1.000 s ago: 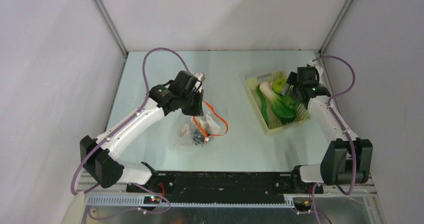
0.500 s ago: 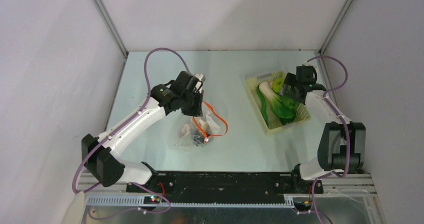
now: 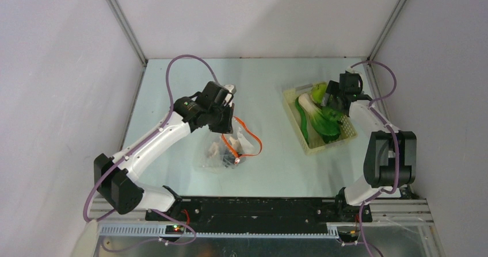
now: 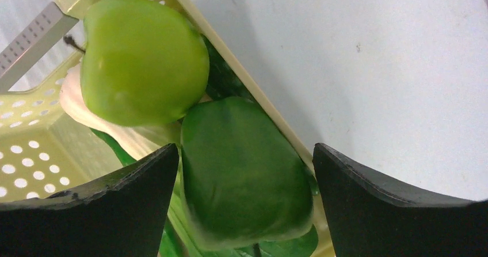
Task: Place the food in the zip-top bag and seal the zipper
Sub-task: Pick up the fake vegetable from the bin.
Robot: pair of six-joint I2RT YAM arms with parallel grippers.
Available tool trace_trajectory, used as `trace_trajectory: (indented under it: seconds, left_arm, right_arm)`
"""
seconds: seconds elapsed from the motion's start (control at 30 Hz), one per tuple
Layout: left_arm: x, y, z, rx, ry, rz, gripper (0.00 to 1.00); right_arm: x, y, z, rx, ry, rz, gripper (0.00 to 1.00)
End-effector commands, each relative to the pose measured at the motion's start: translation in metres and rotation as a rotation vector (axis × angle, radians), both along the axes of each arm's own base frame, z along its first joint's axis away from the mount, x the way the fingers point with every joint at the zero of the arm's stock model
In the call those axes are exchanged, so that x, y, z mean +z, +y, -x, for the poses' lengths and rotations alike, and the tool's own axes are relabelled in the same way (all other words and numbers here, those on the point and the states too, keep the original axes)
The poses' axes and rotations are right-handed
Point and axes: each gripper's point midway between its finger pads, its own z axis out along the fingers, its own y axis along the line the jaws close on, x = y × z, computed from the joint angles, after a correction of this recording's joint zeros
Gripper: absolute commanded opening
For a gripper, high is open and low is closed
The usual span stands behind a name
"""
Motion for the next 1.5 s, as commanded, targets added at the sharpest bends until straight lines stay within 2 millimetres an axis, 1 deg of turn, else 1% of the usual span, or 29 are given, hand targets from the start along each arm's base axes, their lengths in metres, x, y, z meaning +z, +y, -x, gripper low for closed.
trace_trajectory:
  seconds: [0.0, 0.2, 0.27, 0.37, 0.5, 0.57, 0.7, 0.8, 0.87, 1.1, 1.33, 1.47]
  left_arm:
    - [0.018, -0.004, -0.006, -0.021, -0.055, 0.028, 0.0]
    - [0.019, -0.004, -0.006, -0.025, -0.056, 0.032, 0.0]
    - [0.019, -0.004, -0.006, -0.024, -0.058, 0.033, 0.0]
    - [0.02, -0.004, -0.006, -0.023, -0.06, 0.033, 0.0]
    - [0.02, -0.004, -0.006, -0.023, -0.058, 0.034, 0.0]
    - [0.019, -0.005, -0.006, -0.025, -0.056, 0.035, 0.0]
    - [0.02, -0.005, -0.006, -0.025, -0.054, 0.036, 0.0]
    - [0.02, -0.005, -0.005, -0.026, -0.054, 0.037, 0.0]
    - [0.02, -0.005, -0.005, -0.027, -0.053, 0.04, 0.0]
    - [0.023, -0.005, -0.004, -0.029, -0.061, 0.047, 0.0]
    - [0.024, -0.005, -0.003, -0.032, -0.061, 0.05, 0.0]
    - [0.024, -0.006, -0.003, -0.035, -0.06, 0.052, 0.0]
  right_arm:
    - [-0.013, 0.008, -0.003, 0.039, 0.033, -0.031, 0.91]
    - [-0.004, 0.014, -0.008, 0.068, -0.013, -0.041, 0.91]
    - [-0.002, 0.014, -0.008, 0.057, -0.021, -0.04, 0.89]
    - [0.003, 0.01, -0.002, 0.018, -0.013, 0.007, 0.85]
    - [0.013, 0.001, 0.007, -0.047, -0.018, 0.086, 0.85]
    - [0.017, -0.001, 0.01, -0.066, -0.021, 0.103, 0.85]
    - [0.024, 0.001, 0.017, -0.084, -0.022, 0.133, 0.87]
    - [0.027, 0.007, 0.019, -0.071, -0.026, 0.154, 0.87]
    - [0.024, 0.013, 0.019, -0.052, -0.015, 0.14, 0.88]
    - [-0.002, 0.02, 0.027, -0.049, 0.071, 0.097, 0.88]
    - [-0.009, 0.031, 0.038, -0.011, 0.112, 0.022, 0.89]
    - [-0.011, 0.028, 0.039, -0.02, 0.109, 0.008, 0.89]
